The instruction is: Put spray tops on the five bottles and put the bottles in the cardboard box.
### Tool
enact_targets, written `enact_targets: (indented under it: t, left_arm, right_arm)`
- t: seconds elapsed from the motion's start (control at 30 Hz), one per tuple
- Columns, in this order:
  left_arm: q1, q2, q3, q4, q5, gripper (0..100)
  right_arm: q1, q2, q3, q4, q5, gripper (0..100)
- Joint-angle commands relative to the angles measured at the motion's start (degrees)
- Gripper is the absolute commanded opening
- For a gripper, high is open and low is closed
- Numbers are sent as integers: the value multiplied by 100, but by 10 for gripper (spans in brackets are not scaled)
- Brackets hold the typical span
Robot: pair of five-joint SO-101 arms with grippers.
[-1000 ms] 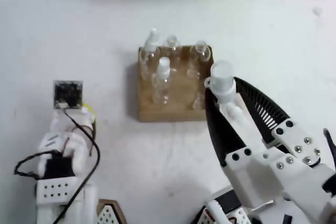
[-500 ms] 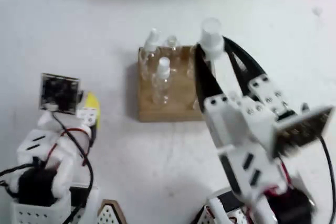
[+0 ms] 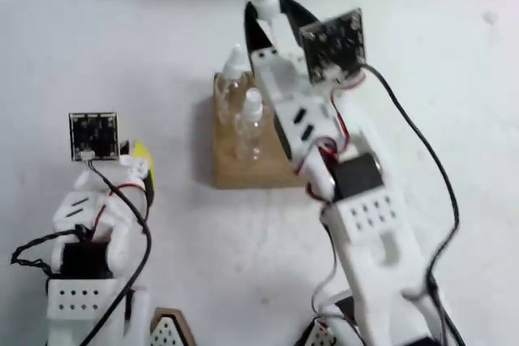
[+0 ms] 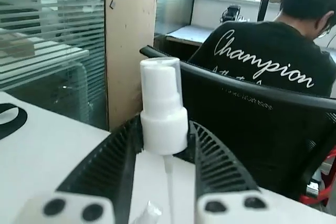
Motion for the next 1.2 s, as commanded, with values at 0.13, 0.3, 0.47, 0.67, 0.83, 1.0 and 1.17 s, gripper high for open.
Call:
enact_targets:
  t: [0.13, 0.3, 0.47, 0.67, 0.83, 1.0, 1.17]
  left_arm:
    - [-66, -75, 70, -448, 158, 64]
    - [171, -75, 88, -440, 141, 64]
    - [198, -75, 88, -440, 149, 64]
    - [198, -75, 88, -431, 132, 64]
    - [198, -75, 88, -431, 123, 64]
    - [198, -75, 88, -431, 123, 64]
    - [198, -75, 88, -431, 123, 64]
  right_arm:
    - [171, 1508, -413, -2097, -35, 15]
    - [207, 2193, -413, -2774, -44, 15]
    - [286, 2527, -422, -2993, -53, 15]
    - [286, 2686, -422, -3020, -53, 15]
    - [259, 2703, -396, -3002, -53, 15]
    - [286, 2879, -413, -3020, -62, 15]
    - [268, 3081, -422, -3029, -62, 15]
